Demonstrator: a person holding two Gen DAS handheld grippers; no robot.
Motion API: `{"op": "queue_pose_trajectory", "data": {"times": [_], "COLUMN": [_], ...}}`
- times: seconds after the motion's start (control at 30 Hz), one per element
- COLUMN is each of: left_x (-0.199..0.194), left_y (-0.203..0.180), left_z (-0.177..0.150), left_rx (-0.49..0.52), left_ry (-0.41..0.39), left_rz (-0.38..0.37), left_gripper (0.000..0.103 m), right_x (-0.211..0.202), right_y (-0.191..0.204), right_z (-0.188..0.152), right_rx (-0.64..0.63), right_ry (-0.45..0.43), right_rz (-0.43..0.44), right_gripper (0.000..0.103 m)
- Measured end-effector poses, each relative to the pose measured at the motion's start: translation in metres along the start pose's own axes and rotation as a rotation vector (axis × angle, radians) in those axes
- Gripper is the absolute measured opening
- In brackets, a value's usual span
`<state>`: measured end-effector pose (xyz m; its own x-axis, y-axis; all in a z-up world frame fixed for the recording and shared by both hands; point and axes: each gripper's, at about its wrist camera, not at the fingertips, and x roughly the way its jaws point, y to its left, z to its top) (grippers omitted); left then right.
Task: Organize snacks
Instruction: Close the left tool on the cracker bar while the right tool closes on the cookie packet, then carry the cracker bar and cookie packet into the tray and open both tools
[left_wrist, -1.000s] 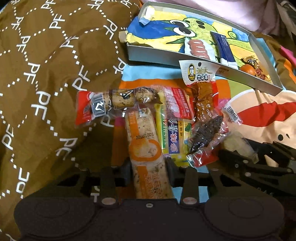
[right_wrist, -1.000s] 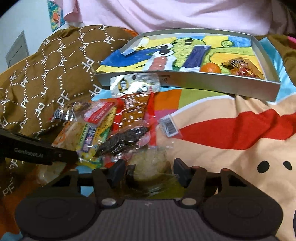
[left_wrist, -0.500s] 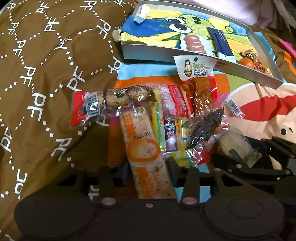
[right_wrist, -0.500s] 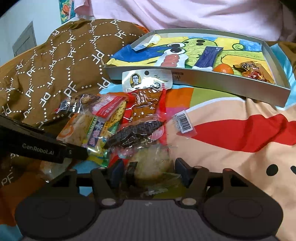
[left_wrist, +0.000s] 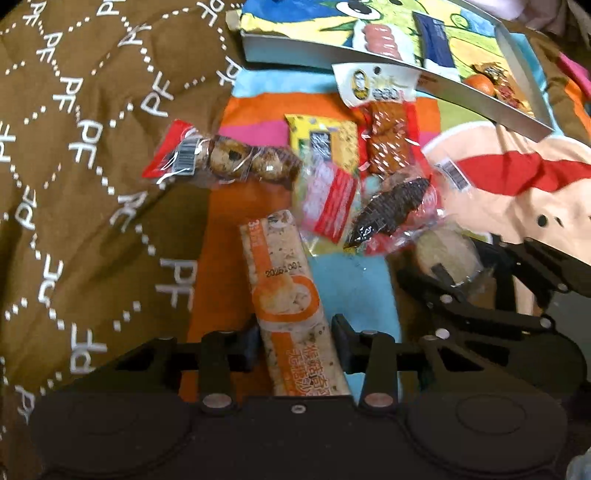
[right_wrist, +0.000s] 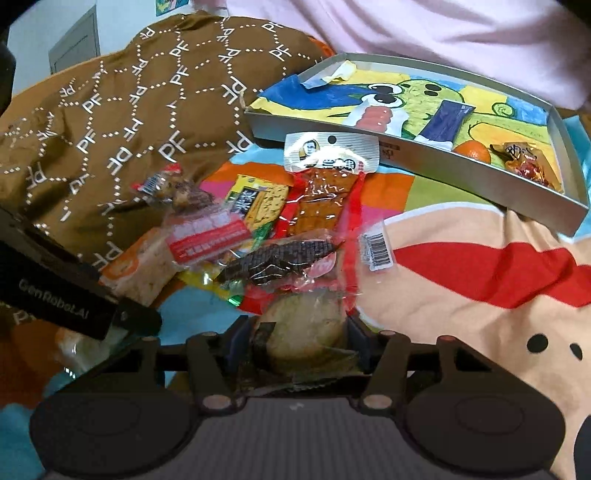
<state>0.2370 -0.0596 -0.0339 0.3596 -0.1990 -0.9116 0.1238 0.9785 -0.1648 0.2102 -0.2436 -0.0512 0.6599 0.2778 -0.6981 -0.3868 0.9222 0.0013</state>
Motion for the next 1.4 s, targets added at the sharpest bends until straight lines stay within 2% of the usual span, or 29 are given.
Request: {"op": "queue_pose_trajectory", "data": {"times": [0.17, 0.37, 0.53, 0.7, 0.77, 0.83, 0.97, 1.07, 1.17, 1.23, 1.3, 1.4], "left_x": [-0.007, -0.015, -0.023, -0.029, -0.034, -0.042, -0.055, -0.057, -0.054, -0.047, -0.038, -0.030], "left_y": [-0.005, -0.001, -0.008, -0.014, -0.019, -0.022, -0.032, -0.038, -0.042, -0.049, -0.052, -0.050], "left_z": [-0.012, -0.020, -0.025, -0.027, -0.025, -0.021, -0.009, 0.002, 0.009, 0.011, 0.007, 0.002], "left_rx": [-0.009, -0.079, -0.080, -0.095, -0.087, -0.071, -0.038, -0.037, -0.050, -0.031, -0.008, -0.018], "left_ry": [0.021, 0.037, 0.000, -0.017, -0.046, -0.090, -0.171, -0.201, -0.197, -0.165, -0.140, -0.119], "left_rz": [-0.050, -0.127, -0.173, -0.211, -0.225, -0.251, -0.257, -0.264, -0.275, -0.261, -0.234, -0.242], "left_gripper": [0.039, 0.038, 0.038, 0.037, 0.037, 0.037, 0.035, 0.035, 0.035, 0.035, 0.035, 0.035], "right_x": [-0.009, -0.021, -0.028, -0.038, -0.043, -0.051, -0.071, -0.076, -0.073, -0.072, -0.071, -0.073], "right_y": [-0.006, -0.031, -0.036, -0.046, -0.051, -0.056, -0.071, -0.080, -0.083, -0.083, -0.084, -0.090], "right_z": [-0.003, -0.007, -0.009, -0.010, -0.009, -0.007, -0.001, 0.001, 0.002, 0.002, 0.002, 0.001], "right_rx": [0.101, 0.315, 0.342, 0.396, 0.411, 0.415, 0.446, 0.450, 0.465, 0.465, 0.469, 0.495], "right_ry": [0.025, 0.037, 0.018, -0.015, -0.035, -0.074, -0.191, -0.238, -0.243, -0.241, -0.242, -0.251], "right_rz": [0.075, 0.164, 0.115, 0.125, 0.117, 0.090, 0.043, 0.015, 0.035, 0.039, 0.037, 0.042], "right_gripper": [0.058, 0.058, 0.058, 0.058, 0.058, 0.058, 0.058, 0.058, 0.058, 0.058, 0.058, 0.058]}}
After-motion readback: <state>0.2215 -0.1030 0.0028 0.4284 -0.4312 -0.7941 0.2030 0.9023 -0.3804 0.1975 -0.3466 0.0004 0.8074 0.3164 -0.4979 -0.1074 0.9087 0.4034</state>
